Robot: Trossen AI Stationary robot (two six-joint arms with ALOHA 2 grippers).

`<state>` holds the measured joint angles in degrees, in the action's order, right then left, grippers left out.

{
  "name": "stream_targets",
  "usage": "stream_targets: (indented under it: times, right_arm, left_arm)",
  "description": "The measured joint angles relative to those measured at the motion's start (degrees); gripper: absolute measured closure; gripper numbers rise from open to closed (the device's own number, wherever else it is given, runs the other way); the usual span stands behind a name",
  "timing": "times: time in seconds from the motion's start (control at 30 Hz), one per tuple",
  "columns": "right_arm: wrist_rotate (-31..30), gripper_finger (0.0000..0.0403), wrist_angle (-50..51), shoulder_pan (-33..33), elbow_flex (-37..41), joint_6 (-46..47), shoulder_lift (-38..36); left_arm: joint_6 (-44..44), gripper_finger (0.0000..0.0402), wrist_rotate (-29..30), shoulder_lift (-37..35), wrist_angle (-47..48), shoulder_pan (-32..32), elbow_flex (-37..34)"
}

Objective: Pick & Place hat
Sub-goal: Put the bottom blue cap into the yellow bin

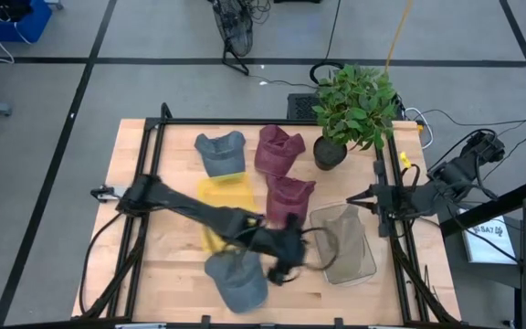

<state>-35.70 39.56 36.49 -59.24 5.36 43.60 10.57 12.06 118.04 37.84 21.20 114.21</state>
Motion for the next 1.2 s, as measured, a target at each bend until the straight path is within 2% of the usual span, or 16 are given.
stream_targets:
  times: [0.17, 0.3, 0.4, 0.43, 0.53, 0.63, 0.73, 0.83, 0.9, 0.97, 1.03, 1.1, 1.2]
  right_arm:
    - [-0.01, 0.0399, 2.72, -0.02, 0.0, 2.88, 1.74]
    - [0.0, 0.0399, 2.43, -0.01, 0.76, 2.45, 4.69]
    - [0.02, 0.0399, 0.71, -0.6, 0.79, 0.89, 7.76]
    - [0.01, 0.0399, -0.38, -0.96, 0.79, 0.18, 8.74]
    - [0.0, 0.0399, -5.58, -2.0, 0.79, -2.3, 11.29]
    - [0.0, 0.0399, -10.33, -2.77, 0.79, -6.8, 13.67]
    - [2.24, 0.0399, -14.11, -4.02, 0.79, -10.24, 15.34]
    - [9.64, 0.0399, -18.06, -6.1, 0.79, -13.12, 16.57]
    - [13.74, 0.0399, -20.76, -7.6, 0.79, -14.79, 17.81]
    - [15.81, 0.0399, -22.65, -9.26, 0.76, -16.42, 19.25]
    - [16.55, 0.0399, -22.95, -11.16, 0.76, -17.23, 20.72]
    - [16.5, 0.0399, -22.92, -12.82, 0.76, -17.9, 22.18]
    - [16.52, 0.0399, -22.95, -14.0, 0.76, -19.85, 23.56]
  left_arm:
    - [-11.55, 0.0215, 18.88, -10.0, 17.17, 7.99, -3.44]
    - [-24.19, 0.0301, 31.34, -19.94, 23.47, 16.89, -13.34]
    - [-34.01, 0.0376, 38.21, -28.95, 23.42, 22.82, -24.03]
    - [-37.14, 0.0388, 40.51, -31.57, 22.88, 24.32, -27.81]
    - [-44.92, 0.039, 46.69, -39.13, 19.83, 26.58, -40.14]
    - [-47.88, 0.0397, 53.49, -47.07, 11.99, 24.19, -53.34]
    - [-44.91, 0.0397, 49.75, -54.24, -1.14, 18.84, -66.08]
    - [-30.27, 0.0398, 42.53, -60.05, -22.89, 14.66, -78.17]
    - [-18.73, 0.0398, 34.45, -62.48, -39.86, 11.09, -85.59]
    - [-11.14, 0.0399, 25.65, -63.38, -53.73, 6.52, -91.12]
    - [-8.46, 0.0398, 20.3, -64.26, -60.82, 3.22, -95.08]
    - [-8.0, 0.0398, 19.45, -64.52, -65.44, 0.8, -97.39]
    - [-8.16, 0.0399, 19.53, -64.48, -66.57, -1.24, -98.71]
